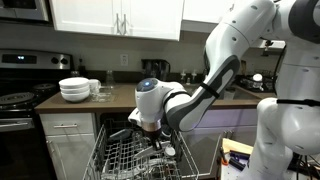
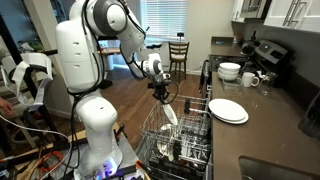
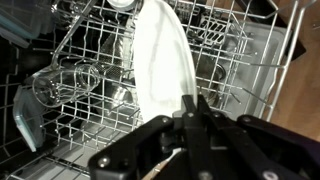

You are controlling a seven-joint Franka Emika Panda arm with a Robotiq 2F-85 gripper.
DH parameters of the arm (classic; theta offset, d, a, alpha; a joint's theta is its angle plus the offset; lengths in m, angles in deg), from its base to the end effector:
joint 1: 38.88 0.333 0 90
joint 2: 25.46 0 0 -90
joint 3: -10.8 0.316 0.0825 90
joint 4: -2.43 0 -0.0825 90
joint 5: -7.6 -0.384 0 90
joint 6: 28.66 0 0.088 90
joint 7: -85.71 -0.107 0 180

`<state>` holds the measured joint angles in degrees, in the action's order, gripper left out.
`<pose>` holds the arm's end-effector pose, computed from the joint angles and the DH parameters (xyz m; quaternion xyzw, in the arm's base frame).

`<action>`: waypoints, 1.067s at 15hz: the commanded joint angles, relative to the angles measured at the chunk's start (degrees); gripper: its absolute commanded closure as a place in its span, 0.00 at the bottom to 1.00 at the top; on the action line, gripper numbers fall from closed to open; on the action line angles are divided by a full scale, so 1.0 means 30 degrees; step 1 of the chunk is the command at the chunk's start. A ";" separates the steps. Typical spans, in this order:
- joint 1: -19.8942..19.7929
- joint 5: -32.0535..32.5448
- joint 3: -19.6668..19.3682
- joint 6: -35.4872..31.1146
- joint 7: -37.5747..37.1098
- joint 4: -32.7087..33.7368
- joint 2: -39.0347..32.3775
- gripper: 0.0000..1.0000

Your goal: Take the plate from the dishwasher and put it on the stack of white plates on the countertop

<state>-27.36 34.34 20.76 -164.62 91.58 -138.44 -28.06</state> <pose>0.4352 0.1663 0.2689 0.9022 0.4012 -0.0423 0.1529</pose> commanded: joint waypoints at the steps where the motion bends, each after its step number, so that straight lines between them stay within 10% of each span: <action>1: 0.0622 0.2388 0.0531 0.1859 -0.2863 0.0228 0.1271 0.99; 16: 0.1767 0.8941 0.2668 0.8402 -1.2997 0.1703 0.1379 0.99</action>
<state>-22.75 57.35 28.05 -144.27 60.51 -134.35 -24.02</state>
